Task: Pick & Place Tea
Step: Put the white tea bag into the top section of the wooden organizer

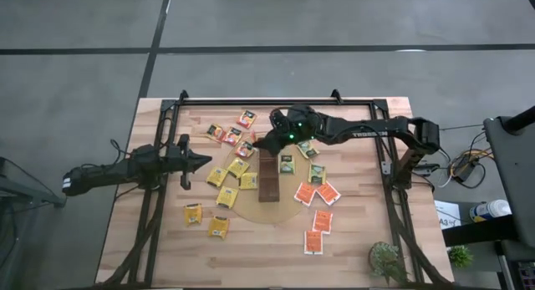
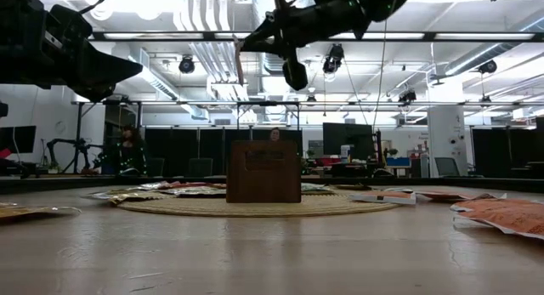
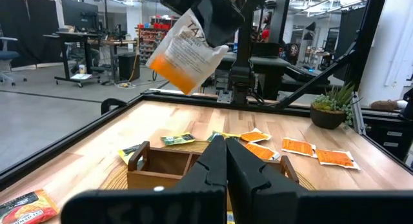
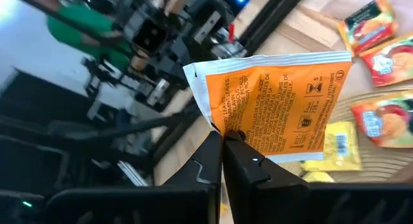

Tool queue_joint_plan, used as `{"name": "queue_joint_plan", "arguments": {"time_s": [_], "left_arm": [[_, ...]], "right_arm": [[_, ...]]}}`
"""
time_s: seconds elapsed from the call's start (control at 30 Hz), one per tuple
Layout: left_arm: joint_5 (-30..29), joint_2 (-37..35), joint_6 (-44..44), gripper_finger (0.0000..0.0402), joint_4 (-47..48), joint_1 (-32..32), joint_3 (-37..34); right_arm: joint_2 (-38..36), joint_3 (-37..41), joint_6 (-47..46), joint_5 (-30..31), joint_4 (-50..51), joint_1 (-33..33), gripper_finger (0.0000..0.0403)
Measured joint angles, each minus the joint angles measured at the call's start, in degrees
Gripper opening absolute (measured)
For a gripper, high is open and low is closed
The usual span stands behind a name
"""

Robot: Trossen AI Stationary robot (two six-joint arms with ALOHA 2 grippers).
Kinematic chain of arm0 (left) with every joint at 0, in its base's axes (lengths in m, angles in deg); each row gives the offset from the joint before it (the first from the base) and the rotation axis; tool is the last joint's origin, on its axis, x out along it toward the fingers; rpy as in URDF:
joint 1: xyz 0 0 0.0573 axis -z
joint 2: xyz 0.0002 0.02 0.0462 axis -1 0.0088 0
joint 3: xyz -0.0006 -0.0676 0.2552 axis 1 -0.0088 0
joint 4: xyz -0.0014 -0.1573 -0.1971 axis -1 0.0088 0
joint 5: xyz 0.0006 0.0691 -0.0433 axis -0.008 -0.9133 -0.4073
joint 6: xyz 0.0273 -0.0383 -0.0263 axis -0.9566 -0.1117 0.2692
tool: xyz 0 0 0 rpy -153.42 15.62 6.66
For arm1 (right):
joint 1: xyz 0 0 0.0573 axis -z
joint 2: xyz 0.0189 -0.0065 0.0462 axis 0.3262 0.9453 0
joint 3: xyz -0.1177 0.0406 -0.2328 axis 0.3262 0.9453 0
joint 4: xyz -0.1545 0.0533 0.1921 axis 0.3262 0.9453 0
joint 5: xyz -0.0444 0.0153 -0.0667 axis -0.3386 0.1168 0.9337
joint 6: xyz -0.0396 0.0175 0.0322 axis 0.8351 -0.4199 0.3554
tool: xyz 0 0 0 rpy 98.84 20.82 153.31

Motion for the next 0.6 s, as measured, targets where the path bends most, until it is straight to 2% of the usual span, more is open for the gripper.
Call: {"name": "queue_joint_plan", "arguments": {"time_s": [0.3, 0.6], "left_arm": [[0.0, 0.0, 0.0, 0.0000, 0.0, 0.0, 0.0], [0.0, 0.0, 0.0, 0.0000, 0.0, 0.0, 0.0]], "right_arm": [[0.0, 9.4, -11.0, 1.5, -12.0, 0.9, 0.0008], [-0.1, 20.8, -22.0, 1.5, -30.8, 3.3, 0.0008]]}}
